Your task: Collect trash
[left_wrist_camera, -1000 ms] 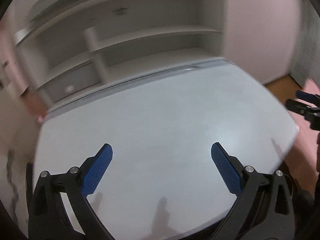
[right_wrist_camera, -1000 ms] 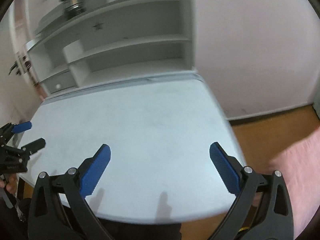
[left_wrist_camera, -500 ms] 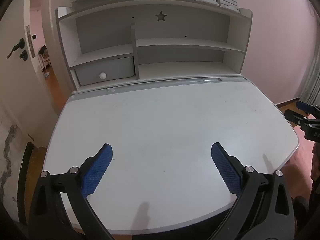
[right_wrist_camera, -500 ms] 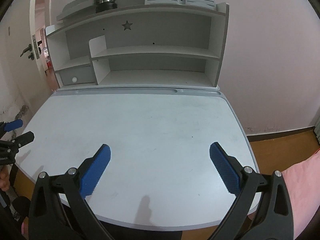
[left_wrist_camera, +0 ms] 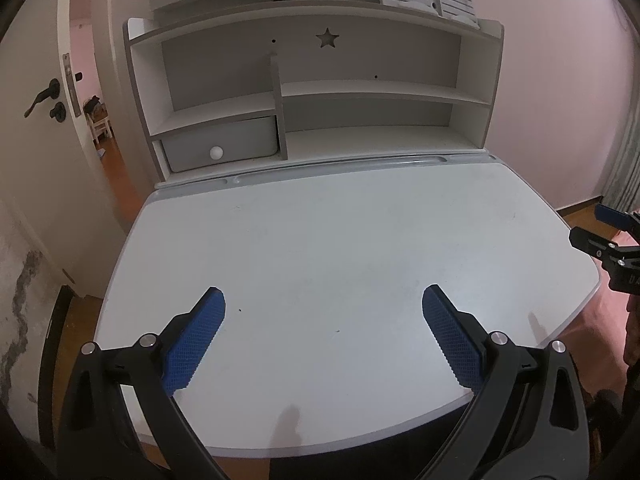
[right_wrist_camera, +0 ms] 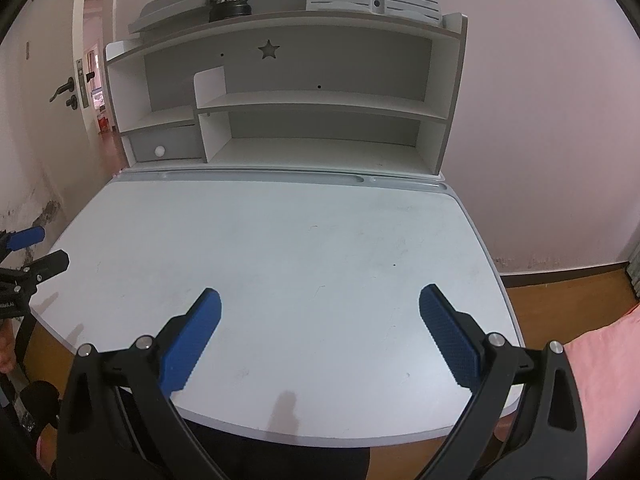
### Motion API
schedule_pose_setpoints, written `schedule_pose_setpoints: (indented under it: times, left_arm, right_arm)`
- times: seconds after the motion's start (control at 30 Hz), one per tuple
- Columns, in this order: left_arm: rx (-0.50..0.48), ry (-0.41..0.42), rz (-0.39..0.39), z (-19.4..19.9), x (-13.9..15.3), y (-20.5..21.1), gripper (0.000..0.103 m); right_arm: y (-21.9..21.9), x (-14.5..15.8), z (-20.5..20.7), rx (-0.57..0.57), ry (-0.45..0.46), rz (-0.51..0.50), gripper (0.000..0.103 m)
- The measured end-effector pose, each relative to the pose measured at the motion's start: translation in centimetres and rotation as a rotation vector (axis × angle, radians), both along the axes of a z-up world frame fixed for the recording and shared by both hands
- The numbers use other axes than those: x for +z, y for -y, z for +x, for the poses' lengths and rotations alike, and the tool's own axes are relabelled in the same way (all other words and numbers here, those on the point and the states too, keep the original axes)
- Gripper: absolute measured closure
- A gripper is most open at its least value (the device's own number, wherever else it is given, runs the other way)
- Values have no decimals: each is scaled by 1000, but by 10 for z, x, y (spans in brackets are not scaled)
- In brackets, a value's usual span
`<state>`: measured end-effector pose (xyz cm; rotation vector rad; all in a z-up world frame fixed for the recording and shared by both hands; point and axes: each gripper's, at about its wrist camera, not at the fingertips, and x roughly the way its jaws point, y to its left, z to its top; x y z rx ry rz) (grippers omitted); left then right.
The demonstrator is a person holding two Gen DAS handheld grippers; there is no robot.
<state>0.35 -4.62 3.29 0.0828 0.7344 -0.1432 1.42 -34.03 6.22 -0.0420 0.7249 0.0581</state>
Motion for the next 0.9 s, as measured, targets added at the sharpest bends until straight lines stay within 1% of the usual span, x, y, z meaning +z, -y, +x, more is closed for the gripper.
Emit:
schedule_pose_setpoints:
  times: [0.9]
  left_arm:
    - [-13, -10, 13, 0, -3, 10, 7]
  right_arm:
    - [8, 2, -4, -14, 7, 16, 7]
